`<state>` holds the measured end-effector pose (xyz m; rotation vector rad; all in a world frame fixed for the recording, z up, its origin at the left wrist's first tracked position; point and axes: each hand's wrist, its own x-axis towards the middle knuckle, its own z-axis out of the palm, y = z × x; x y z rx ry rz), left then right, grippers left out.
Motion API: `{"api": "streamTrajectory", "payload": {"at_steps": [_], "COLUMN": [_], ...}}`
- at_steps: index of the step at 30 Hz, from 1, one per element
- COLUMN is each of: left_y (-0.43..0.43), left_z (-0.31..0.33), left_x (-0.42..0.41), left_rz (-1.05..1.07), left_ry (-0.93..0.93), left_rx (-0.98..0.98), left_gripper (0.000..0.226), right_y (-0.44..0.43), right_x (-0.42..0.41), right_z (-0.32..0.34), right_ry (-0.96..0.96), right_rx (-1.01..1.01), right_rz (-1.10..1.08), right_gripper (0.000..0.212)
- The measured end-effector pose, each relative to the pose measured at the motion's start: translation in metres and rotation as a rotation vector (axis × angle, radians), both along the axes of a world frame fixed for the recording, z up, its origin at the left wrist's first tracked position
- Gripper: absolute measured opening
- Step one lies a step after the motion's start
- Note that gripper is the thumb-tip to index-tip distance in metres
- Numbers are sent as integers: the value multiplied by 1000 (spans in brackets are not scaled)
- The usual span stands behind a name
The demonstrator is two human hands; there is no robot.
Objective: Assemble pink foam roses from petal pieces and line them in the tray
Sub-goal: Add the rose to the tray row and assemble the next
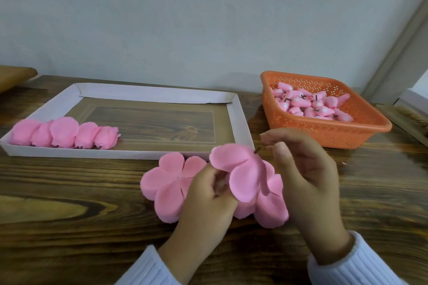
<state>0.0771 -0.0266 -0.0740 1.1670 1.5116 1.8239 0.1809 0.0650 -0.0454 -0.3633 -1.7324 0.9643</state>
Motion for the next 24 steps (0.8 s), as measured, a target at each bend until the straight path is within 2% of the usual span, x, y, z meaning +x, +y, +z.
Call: {"api": "streamTrajectory", "payload": {"at_steps": [3, 5, 10, 12, 14, 16, 18, 19, 21, 24], "left_y": [0, 0, -2, -2, 0, 2, 3, 2, -1, -8], "left_z": [2, 3, 2, 2, 1, 2, 2, 2, 5, 7], "left_x": [2, 1, -2, -2, -2, -3, -8, -10, -14, -9], "left_rz": [-25, -23, -44, -84, -62, -13, 31, 41, 57, -78], "left_ry": [2, 14, 28, -7, -99, -275, -430, -446, -329, 6], "left_rx": [26, 27, -11, -57, -41, 13, 109, 155, 206, 188], "left_gripper": [21, 13, 18, 27, 19, 34, 45, 43, 35, 59], "right_y": [3, 3, 4, 4, 4, 5, 4, 3, 0, -5], "right_x": [0, 1, 3, 3, 3, 4, 4, 3, -1, -4], "right_z": [1, 1, 6, 6, 5, 2, 0, -1, -4, -5], "right_ry": [-45, -46, -91, -72, -10, -20, -161, -215, -279, -348], "right_rx": [-131, -198, -239, -286, -316, -154, 189, 316, 433, 394], "right_rz": [83, 150, 259, 246, 177, -17, -229, -260, -215, -66], "right_gripper": [12, 4, 6, 8, 9, 3, 6, 9, 13, 14]}}
